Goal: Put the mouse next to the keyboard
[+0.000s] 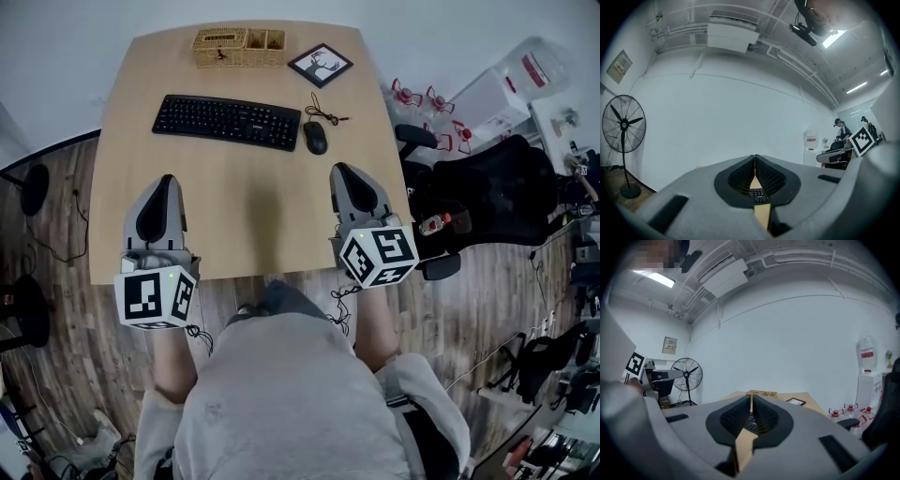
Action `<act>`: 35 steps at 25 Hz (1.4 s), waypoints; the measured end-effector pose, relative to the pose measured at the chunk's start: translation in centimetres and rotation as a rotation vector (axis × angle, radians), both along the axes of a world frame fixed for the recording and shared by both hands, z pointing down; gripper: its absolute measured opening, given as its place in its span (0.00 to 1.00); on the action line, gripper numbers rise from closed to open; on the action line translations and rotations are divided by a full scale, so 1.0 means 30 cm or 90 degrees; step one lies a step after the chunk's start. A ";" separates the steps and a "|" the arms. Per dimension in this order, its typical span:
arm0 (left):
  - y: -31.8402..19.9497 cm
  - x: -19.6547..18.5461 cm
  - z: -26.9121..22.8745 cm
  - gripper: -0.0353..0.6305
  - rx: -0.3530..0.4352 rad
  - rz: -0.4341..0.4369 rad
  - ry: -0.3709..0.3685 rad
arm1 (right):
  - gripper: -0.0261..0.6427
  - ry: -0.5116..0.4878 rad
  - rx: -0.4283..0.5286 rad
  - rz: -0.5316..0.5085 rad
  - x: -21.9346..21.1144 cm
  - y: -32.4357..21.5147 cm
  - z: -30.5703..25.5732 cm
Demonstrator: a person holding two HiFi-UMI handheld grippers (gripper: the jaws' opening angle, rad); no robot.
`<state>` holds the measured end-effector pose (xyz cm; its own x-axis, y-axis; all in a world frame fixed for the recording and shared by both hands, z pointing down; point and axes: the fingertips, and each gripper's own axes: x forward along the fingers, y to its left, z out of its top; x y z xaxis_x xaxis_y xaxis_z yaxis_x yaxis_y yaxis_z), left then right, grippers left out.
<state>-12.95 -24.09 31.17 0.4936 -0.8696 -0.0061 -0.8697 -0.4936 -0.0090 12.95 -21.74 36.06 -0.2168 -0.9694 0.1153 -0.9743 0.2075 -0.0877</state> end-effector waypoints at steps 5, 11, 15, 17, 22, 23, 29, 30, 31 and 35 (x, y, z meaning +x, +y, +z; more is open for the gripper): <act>0.041 -0.013 -0.017 0.07 0.007 0.018 0.004 | 0.07 0.022 0.029 0.013 -0.035 0.067 -0.059; 0.077 -0.037 -0.028 0.07 0.016 0.031 0.009 | 0.07 0.044 0.066 0.023 -0.074 0.138 -0.123; 0.102 -0.050 -0.039 0.07 0.020 0.038 0.009 | 0.07 0.047 0.089 0.031 -0.090 0.188 -0.160; 0.115 -0.053 -0.045 0.07 0.024 0.041 0.010 | 0.07 0.046 0.097 0.035 -0.093 0.211 -0.171; 0.139 -0.060 -0.058 0.07 0.032 0.048 0.014 | 0.07 0.049 0.108 0.043 -0.104 0.257 -0.191; 0.144 -0.060 -0.060 0.07 0.033 0.050 0.015 | 0.07 0.051 0.111 0.044 -0.107 0.266 -0.195; 0.179 -0.054 -0.070 0.07 0.039 0.062 0.016 | 0.07 0.056 0.122 0.052 -0.115 0.317 -0.214; 0.184 -0.053 -0.072 0.07 0.040 0.064 0.016 | 0.07 0.057 0.124 0.053 -0.117 0.325 -0.218; 0.190 -0.054 -0.073 0.07 0.040 0.065 0.016 | 0.07 0.057 0.126 0.054 -0.119 0.333 -0.220; 0.210 -0.059 -0.069 0.07 0.042 0.067 0.018 | 0.07 0.055 0.129 0.064 -0.121 0.360 -0.218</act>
<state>-14.71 -17.79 29.12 0.5811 -0.8102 -0.0766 -0.8133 -0.5815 -0.0197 9.33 -10.95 29.52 -0.1158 -0.9908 -0.0699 -0.9930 0.1139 0.0308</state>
